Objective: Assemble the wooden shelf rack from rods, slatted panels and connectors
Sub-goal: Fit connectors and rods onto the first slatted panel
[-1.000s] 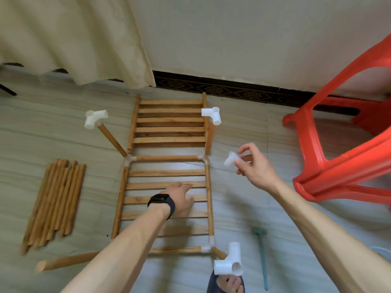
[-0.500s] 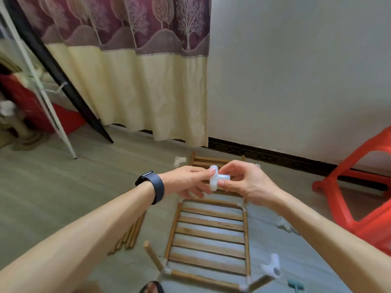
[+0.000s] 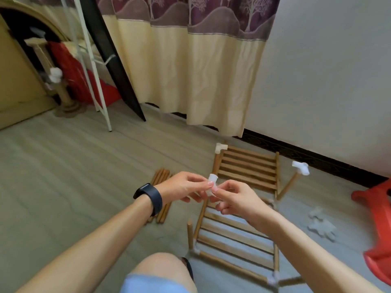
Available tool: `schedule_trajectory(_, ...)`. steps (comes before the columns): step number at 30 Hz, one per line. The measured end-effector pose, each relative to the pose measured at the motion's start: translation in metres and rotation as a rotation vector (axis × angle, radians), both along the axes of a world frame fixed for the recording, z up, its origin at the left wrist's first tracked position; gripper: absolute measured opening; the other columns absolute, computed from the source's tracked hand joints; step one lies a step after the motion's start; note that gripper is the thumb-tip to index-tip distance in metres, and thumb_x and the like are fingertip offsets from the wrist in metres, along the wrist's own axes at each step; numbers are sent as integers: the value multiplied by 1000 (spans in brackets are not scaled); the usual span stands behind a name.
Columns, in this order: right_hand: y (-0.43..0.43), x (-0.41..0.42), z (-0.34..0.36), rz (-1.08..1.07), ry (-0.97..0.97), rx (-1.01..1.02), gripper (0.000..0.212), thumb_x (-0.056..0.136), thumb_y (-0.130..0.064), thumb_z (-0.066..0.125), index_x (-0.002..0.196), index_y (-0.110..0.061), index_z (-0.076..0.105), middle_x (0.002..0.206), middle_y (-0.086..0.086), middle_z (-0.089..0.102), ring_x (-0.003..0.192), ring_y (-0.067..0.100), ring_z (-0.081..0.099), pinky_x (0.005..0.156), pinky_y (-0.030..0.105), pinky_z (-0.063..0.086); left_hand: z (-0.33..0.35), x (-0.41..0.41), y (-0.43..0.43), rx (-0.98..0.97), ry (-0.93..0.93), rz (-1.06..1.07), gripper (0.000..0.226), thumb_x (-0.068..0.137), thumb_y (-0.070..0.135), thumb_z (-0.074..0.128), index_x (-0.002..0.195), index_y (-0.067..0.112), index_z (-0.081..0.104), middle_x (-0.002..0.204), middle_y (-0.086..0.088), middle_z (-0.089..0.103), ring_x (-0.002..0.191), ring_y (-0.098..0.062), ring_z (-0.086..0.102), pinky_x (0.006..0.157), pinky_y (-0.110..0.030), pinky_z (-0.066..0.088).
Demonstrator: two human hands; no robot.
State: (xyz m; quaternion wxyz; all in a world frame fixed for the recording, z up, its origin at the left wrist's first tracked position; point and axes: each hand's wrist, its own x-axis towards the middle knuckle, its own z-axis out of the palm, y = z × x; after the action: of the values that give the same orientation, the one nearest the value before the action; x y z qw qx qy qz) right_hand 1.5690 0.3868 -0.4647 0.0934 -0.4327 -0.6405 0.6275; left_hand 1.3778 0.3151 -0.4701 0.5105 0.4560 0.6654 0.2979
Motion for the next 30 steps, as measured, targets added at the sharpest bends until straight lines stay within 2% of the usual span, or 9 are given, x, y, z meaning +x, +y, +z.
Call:
schedule_trajectory(2,-14,-4,-27,-98,61,-141,30,93,-33,70,106,-6,66,96,10,77,70,15,66,73,32,57,-19,-7,-9,-53,-40,15,38,86,63,61,113,40,72,97,12,74,97,-9,69,83,-29,47)
schedule_trajectory(4,-29,-6,-49,-158,79,-248,27,94,-30,69,105,-6,66,96,12,76,68,16,64,71,30,53,-38,-11,-19,-107,-52,13,39,85,63,63,117,42,70,108,15,72,105,-8,65,86,-30,47)
schedule_trajectory(8,-48,-10,-73,-162,63,-323,20,100,-24,62,108,-6,66,96,12,76,67,15,62,67,28,51,-67,-14,-37,-194,-79,19,46,80,62,70,121,43,69,123,18,66,119,-5,57,97,-35,47)
schedule_trajectory(12,-52,-13,-82,-132,46,-303,18,101,-21,58,107,-7,68,95,10,76,70,18,61,72,32,51,-77,-20,-47,-226,-129,68,37,79,59,74,113,44,72,114,16,72,111,-4,65,103,-36,48)
schedule_trajectory(20,-58,-21,-89,-92,-30,-196,16,99,-24,61,103,-11,69,93,5,77,64,12,60,69,28,52,-85,-26,-58,-210,-133,59,42,83,57,71,122,40,70,115,17,72,107,1,66,99,-30,47)
schedule_trajectory(24,-60,-23,-89,-81,-69,-133,17,100,-28,60,103,-14,69,93,3,77,65,12,62,69,26,52,-91,-25,-59,-182,-109,63,39,85,54,70,121,38,70,113,18,72,103,3,67,99,-30,48)
schedule_trajectory(30,-65,-25,-90,-76,-118,-44,17,100,-31,59,100,-16,67,90,1,75,56,7,55,63,24,51,-92,-22,-59,-150,-80,27,34,89,46,70,119,30,73,109,14,74,101,2,68,98,-34,51)
